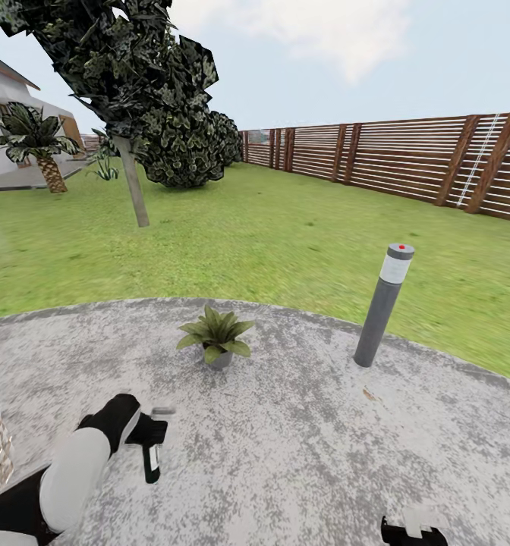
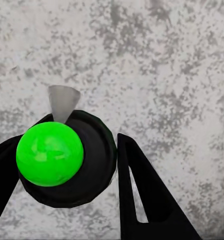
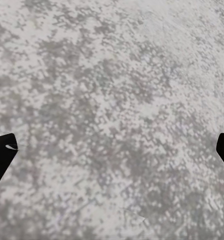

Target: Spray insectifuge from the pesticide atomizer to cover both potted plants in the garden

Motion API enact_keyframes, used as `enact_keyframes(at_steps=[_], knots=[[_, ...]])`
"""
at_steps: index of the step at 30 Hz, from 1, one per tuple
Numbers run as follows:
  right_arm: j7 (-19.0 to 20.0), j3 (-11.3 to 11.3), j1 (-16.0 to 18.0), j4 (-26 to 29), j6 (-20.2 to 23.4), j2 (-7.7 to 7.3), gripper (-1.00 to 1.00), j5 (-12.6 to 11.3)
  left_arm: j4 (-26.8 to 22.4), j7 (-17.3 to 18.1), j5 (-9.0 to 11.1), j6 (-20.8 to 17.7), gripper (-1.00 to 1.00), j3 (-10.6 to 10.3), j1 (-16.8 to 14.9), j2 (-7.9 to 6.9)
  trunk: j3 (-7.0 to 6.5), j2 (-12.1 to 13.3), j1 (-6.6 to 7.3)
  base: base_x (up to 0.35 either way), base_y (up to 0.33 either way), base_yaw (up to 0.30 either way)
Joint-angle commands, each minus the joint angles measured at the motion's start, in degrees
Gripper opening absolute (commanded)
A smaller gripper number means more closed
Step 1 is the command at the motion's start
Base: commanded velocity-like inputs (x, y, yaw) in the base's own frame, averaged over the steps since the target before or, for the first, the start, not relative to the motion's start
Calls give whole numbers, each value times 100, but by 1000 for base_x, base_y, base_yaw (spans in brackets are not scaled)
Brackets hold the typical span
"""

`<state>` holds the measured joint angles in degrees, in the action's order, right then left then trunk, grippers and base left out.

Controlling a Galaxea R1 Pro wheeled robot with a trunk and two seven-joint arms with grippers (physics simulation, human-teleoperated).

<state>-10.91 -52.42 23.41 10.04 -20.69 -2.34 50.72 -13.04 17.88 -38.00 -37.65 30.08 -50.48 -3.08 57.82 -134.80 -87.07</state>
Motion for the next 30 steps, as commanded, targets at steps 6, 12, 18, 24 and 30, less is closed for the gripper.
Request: enact_keyframes(at_steps=[6, 12, 18, 24, 30], knots=[[-44, -31, 6, -11, -22, 14, 100, 61, -6, 115, -79, -697, -100, 33, -739, 78, 13, -2, 1, 0, 0, 112], [-51, -39, 6, -11, -22, 11, 100, 55, 0, 127, -82, -1295, -100, 27, -1193, 94, 24, -2, 1, 0, 0, 199], [-55, -40, 6, -3, -27, 6, 100, 52, -5, 128, -84, -1737, -100, -354, -1342, 88, 25, -2, 1, 0, 0, 18], [-60, -40, 6, -2, -31, 6, 100, 61, -6, 128, -73, -1703, -100, -615, -1290, 86, 25, -2, 1, 12, 0, 0], [-56, -40, 6, 15, -41, -31, 100, 77, -6, 128, -51, -1680, -100, -609, -1289, 105, 25, -2, 1, 267, -34, 0]])
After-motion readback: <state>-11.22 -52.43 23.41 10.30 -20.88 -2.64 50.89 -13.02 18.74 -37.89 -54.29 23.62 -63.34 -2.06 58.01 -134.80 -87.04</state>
